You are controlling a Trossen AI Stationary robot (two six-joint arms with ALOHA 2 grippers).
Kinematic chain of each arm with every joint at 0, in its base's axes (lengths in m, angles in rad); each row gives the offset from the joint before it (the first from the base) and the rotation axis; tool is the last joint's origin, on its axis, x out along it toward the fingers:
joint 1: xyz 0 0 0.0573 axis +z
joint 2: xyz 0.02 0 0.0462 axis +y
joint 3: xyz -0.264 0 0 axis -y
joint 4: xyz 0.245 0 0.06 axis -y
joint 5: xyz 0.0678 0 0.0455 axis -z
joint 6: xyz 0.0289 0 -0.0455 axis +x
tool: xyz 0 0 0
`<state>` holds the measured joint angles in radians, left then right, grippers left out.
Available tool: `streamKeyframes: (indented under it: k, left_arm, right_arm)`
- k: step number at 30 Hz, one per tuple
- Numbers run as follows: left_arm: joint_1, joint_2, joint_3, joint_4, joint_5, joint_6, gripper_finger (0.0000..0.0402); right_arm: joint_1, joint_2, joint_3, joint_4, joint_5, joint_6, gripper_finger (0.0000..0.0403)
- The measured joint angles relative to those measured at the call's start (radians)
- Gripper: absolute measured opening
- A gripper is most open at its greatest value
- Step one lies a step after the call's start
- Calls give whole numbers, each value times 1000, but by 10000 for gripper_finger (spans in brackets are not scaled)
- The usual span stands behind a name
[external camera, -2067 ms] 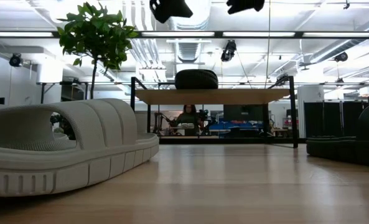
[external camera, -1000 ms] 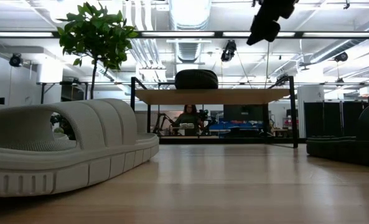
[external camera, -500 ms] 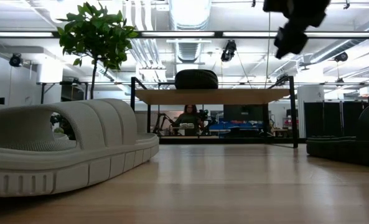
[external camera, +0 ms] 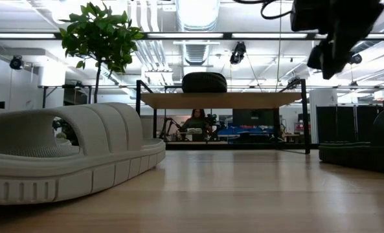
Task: Pick and place slides into the shelf
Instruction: Put the black slide on the shelf
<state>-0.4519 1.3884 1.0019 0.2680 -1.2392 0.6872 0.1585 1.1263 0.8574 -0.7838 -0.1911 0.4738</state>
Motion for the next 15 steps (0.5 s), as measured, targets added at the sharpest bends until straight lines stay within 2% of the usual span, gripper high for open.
streamKeyframes:
  k: [15]
  left_arm:
    - [0,0,1,0,-6,-1,291]
  right_arm:
    - [145,1,-69,51,-3,134,203]
